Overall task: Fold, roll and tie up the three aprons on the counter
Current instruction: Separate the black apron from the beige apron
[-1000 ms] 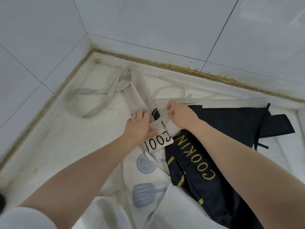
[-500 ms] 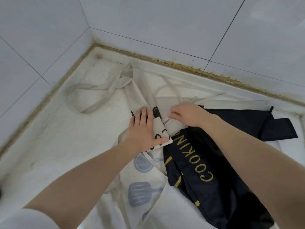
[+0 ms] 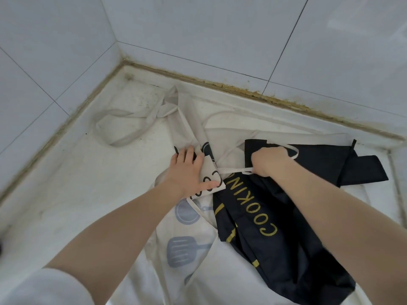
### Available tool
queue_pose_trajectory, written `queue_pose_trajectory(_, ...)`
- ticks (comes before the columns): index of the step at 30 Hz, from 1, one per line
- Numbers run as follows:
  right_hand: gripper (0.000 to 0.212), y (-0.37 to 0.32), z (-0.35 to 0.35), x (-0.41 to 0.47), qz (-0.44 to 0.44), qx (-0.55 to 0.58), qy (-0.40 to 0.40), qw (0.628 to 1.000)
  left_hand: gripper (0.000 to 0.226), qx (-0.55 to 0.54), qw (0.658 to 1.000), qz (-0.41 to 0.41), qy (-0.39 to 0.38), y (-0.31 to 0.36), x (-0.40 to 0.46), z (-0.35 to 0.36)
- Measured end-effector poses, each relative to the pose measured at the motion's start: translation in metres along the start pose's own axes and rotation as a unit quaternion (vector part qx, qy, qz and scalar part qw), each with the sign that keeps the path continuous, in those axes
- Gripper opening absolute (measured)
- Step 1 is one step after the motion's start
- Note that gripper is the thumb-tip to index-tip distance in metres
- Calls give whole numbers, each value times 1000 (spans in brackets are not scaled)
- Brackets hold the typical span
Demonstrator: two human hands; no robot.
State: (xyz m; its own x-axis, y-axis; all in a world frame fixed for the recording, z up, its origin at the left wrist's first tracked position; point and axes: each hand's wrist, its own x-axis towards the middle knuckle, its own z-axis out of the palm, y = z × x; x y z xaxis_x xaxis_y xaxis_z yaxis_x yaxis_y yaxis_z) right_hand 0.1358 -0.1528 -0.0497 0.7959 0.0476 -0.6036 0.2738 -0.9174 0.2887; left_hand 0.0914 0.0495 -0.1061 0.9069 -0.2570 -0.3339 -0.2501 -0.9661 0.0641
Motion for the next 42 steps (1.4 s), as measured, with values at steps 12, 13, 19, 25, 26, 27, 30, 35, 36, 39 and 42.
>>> queue_pose_trajectory(12,71,-47,31,-1,-281,291,73,911,87,-33,999,14,35,-5,2,4)
queue_pose_trajectory(13,74,-47,32,0,-280,279,69,916,79,-49,998,23,42,-6,2,6)
queue_pose_trajectory(19,76,-60,29,-1,-258,200,101,940,55,-90,986,91,110,-18,0,14)
queue_pose_trajectory(25,64,-62,18,-12,-258,196,132,937,104,-125,983,130,20,-22,-10,-3)
queue_pose_trajectory(26,58,-60,15,-14,-257,219,137,931,98,-159,978,136,-1,-23,-10,-6)
queue_pose_trajectory(27,51,-59,8,-14,-252,238,152,926,88,-205,969,137,-12,-28,-10,-13)
queue_pose_trajectory(30,34,-56,-11,-9,-218,301,172,912,61,-374,924,82,-20,-38,-9,-30)
queue_pose_trajectory(35,40,-49,-25,7,-168,479,78,858,25,-590,807,15,1,-60,-4,-36)
queue_pose_trajectory(36,36,-47,-25,11,-173,466,63,865,24,-602,799,10,0,-64,0,-35)
queue_pose_trajectory(39,24,-40,-28,25,-188,374,73,905,23,-614,789,-8,-13,-69,12,-35)
queue_pose_trajectory(42,23,-29,-39,33,-179,380,71,905,27,-604,797,-35,-2,-71,24,-35)
